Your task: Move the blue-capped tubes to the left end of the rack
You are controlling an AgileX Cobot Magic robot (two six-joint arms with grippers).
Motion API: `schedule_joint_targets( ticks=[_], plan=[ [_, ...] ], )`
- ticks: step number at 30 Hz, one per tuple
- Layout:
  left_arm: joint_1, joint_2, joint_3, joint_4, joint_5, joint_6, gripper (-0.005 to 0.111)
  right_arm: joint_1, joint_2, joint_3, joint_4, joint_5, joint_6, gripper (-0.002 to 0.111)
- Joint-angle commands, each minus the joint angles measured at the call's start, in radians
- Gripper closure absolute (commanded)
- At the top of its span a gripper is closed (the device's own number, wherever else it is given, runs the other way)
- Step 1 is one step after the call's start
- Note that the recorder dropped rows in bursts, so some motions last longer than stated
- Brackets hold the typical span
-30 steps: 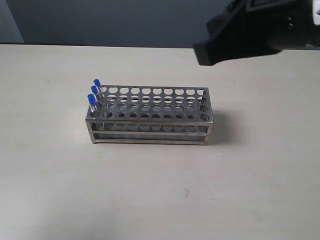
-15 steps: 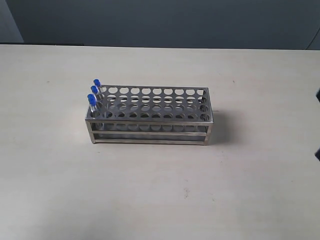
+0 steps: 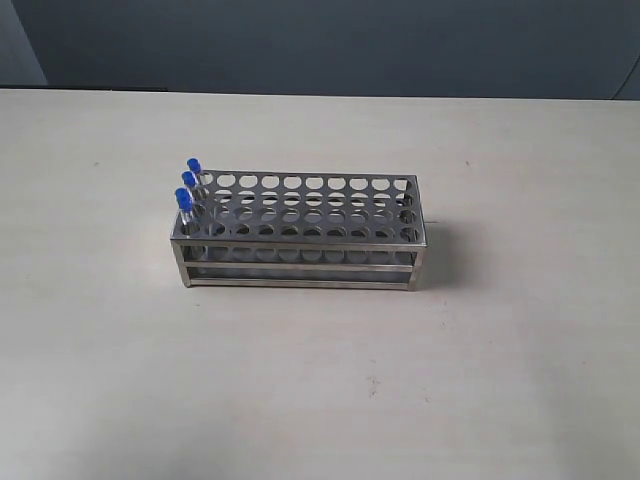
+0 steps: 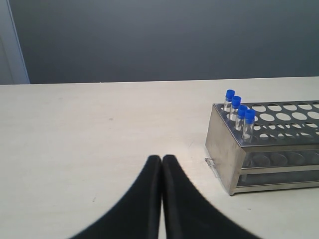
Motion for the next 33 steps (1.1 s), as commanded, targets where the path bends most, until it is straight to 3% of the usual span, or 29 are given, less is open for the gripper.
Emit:
schedule_joint_targets(
  ticks=[1, 8, 33],
  plan=[
    [-0.004, 0.003, -0.005, 0.001, -0.007, -0.001, 0.106, -0.005, -0.008, 0.005, 0.002, 0.048, 0.003, 0.106],
    [-0.004, 0.003, -0.005, 0.001, -0.007, -0.001, 0.106, -0.071, -0.008, 0.005, 0.007, 0.055, 0.003, 0.106],
    [-0.004, 0.003, -0.005, 0.001, -0.007, -0.001, 0.106, -0.070, -0.008, 0.005, 0.014, 0.053, 0.003, 0.106]
  ],
)
